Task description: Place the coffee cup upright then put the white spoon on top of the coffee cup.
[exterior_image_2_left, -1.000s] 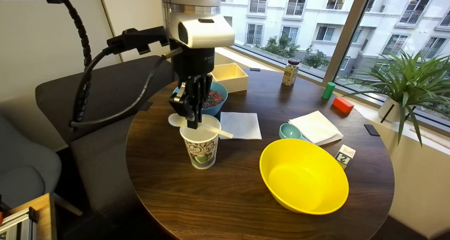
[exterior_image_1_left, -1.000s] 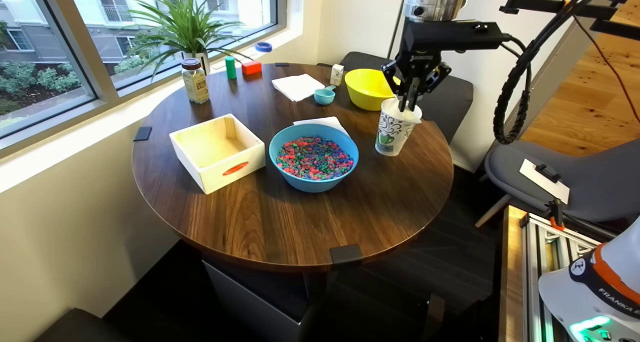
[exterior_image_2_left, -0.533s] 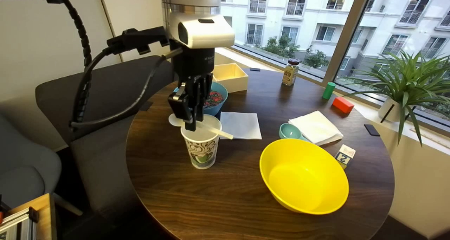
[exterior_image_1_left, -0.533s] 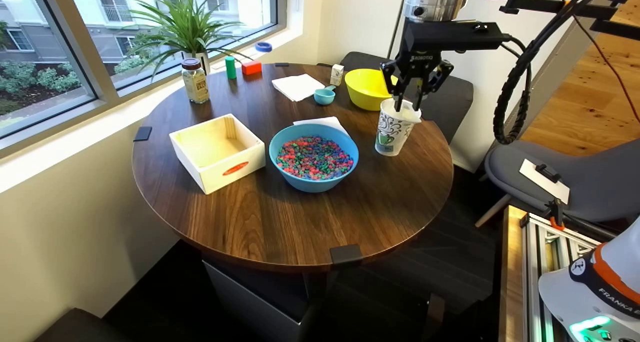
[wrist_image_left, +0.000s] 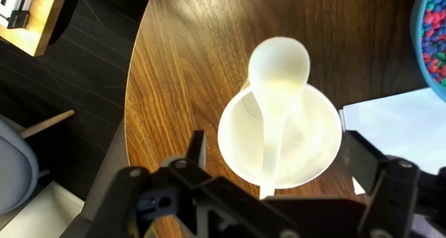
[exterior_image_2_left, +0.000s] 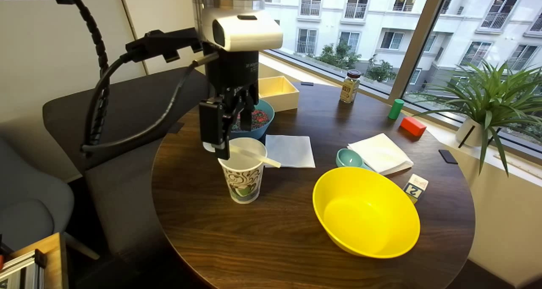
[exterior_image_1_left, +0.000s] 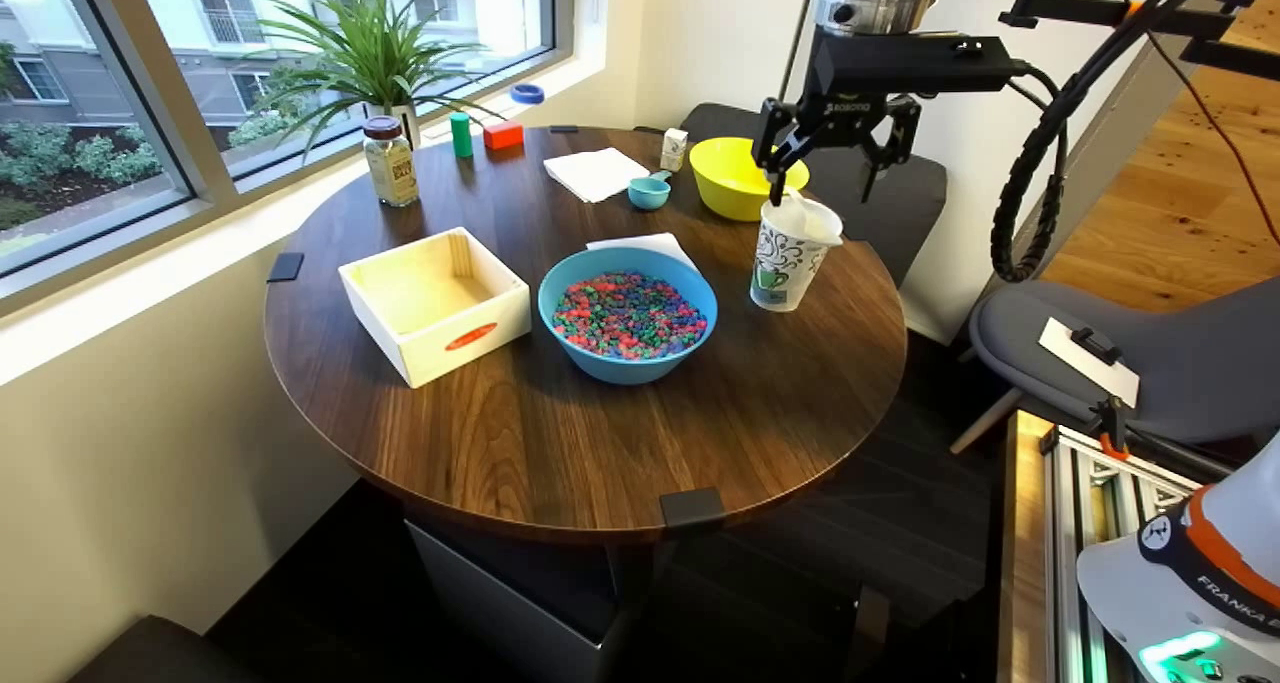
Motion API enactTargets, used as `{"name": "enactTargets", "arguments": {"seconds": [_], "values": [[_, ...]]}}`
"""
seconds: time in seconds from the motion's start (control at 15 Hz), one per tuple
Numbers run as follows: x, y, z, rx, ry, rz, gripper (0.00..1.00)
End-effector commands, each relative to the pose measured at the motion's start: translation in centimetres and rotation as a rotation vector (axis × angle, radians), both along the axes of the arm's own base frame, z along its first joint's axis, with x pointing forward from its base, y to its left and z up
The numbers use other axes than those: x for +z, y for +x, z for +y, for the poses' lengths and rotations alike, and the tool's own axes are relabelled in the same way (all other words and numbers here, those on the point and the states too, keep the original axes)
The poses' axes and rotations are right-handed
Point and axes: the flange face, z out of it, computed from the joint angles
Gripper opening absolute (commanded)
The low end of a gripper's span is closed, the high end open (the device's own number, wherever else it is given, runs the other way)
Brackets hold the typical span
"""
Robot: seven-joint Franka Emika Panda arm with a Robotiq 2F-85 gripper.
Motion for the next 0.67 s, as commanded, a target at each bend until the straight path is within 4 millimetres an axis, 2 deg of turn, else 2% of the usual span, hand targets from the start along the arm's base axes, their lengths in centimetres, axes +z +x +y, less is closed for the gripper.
{"name": "enactTargets", "arguments": {"seconds": [0.0, 0.47, 0.53, 0.6], "values": [[2.5, -1.7, -0.2, -0.007, -0.044, -0.040, 1.00], [10.6, -5.6, -0.2, -0.013, -0.117, -0.208, 1.00], [9.2, -3.8, -0.3, 0.005, -0.085, -0.181, 1.00], [10.3, -4.4, -0.3, 0.005, -0.092, -0.204, 1.00]]}}
